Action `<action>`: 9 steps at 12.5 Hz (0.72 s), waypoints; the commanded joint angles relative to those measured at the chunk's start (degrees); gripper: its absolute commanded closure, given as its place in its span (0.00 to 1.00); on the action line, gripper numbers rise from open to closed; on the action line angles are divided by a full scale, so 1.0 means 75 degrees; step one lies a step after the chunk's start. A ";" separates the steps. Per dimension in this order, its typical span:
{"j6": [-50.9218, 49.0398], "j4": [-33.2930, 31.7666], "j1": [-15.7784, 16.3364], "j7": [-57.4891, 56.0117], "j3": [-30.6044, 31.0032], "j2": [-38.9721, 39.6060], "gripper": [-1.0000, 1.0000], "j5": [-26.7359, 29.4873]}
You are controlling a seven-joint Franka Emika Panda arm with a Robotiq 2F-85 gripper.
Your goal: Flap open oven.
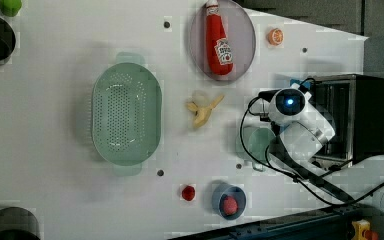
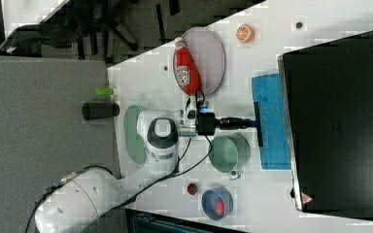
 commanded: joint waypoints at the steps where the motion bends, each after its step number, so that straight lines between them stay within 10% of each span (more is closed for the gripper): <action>1: 0.0209 0.0119 -0.0021 0.0428 -0.0050 -0.0894 0.83 0.0744; 9: -0.0455 0.0176 -0.0117 0.0428 -0.0431 -0.3831 0.83 0.4836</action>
